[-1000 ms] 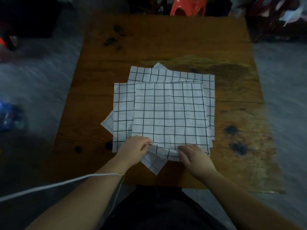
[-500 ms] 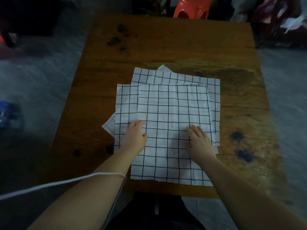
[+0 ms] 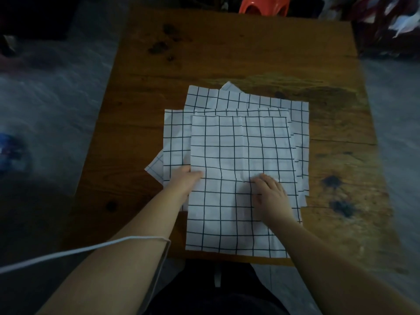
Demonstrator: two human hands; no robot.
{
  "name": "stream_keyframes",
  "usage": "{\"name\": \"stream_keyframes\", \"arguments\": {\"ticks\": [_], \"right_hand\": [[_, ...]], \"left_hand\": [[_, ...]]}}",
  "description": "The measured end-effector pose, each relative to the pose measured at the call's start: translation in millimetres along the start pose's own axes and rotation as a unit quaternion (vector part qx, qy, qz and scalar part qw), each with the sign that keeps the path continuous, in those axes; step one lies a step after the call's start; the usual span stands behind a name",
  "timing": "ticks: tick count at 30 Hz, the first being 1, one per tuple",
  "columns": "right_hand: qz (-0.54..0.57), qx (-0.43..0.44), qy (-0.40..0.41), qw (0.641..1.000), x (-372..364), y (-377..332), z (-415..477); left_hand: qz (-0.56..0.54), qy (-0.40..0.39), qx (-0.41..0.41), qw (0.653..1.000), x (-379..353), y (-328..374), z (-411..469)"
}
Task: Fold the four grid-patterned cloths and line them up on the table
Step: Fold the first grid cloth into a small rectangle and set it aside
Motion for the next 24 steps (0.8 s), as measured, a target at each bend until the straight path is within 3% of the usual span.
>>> {"name": "stream_keyframes", "arguments": {"ticks": [7,14,16,19,24], "right_hand": [[0.044,0.037,-0.004,0.998,2.9,-40.6,-4.5],[0.099,0.095,-0.006,0.991,6.1,-105.7,-3.8],[0.154,0.044,0.011,0.987,14.9,-104.9,4.8],[0.225,-0.108,0.054,0.967,26.0,-65.9,19.7],[0.142,-0.255,0.069,0.954,29.3,4.3,19.8]], "left_hand": [[0.072,0.003,-0.082,0.994,25.7,11.8,-12.7],[0.089,-0.029,-0.072,0.993,46.9,20.1,-26.7],[0.084,-0.034,-0.069,0.994,60.4,17.0,-23.2],[0.061,-0.015,-0.055,0.996,86.2,13.8,-21.9],[0.036,0.025,-0.027,0.999,104.0,-3.7,-17.2]]}}
Point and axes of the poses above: each hand's wrist, its own z-axis towards the middle knuckle, its own x-axis out of the back of the hand, y = z × x, the point moved 8 cm from there along z, towards the middle knuckle, and after that the axes turned 5 degrees about -x, right-handed, at the moved point
